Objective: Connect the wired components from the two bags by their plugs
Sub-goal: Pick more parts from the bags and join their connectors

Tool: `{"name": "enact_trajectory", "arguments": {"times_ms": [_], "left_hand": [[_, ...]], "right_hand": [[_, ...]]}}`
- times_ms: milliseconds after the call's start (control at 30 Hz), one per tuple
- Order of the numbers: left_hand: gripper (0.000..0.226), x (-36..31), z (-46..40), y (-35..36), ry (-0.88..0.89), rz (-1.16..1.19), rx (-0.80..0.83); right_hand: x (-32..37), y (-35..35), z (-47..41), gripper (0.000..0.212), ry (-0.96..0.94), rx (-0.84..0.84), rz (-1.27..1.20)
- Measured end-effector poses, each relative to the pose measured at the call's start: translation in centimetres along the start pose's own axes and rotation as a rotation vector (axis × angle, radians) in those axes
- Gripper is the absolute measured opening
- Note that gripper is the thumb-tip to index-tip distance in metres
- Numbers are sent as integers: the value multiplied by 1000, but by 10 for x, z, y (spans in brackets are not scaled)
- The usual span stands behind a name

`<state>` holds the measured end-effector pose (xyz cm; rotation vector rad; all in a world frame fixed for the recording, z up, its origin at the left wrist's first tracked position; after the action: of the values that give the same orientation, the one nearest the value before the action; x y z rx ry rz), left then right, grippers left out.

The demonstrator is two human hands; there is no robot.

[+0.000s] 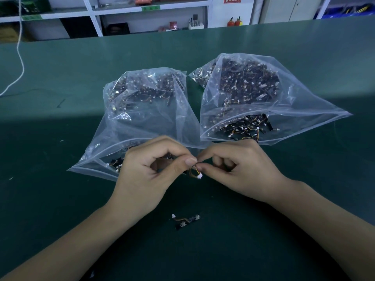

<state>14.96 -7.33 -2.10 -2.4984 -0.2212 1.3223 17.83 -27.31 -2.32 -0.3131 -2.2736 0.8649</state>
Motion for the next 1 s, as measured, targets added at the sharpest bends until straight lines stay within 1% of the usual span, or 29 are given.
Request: {"name": "enact_trajectory", "arguments": {"times_ms": [167,300,433,500,600,667,800,900,1000], "left_hand": [[20,4,1,-1,-40,-24,0],[18,5,0,-1,-53,-42,-5],[14,1,-1,-1,58,-193,20],[10,-1,-1,-1,87,-230,20],[10,-4,-2,-1,157,-333,9],[12,-5,-1,-2,171,-342,10],[15,-7,0,-3,157,-286,17],[22,-8,0,-3,190,-283,35],[27,-6,0,-3,213,-345,19]], "right_hand": [[-2,2,0,16,13,-20,3],[-5,0,1,2,39,-53,43],[-6,-4,1,5,43,-96,27],[-7,-5,1,7,51,-98,18],[-6,-5,1,5,48,-86,12],[-5,-7,0,3,38,-91,18],[-4,-9,-1,3,27,-114,26],[-6,-8,0,7,46,-85,7],[-8,-5,1,12,59,-39,-7]]}}
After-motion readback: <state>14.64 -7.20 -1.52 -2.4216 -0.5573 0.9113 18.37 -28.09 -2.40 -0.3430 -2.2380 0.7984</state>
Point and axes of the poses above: each hand's wrist, its own z-axis away from the middle knuckle, its own y-axis out of the palm, x = y × z, the point moved 4 cm from there along -z, towards the middle knuckle
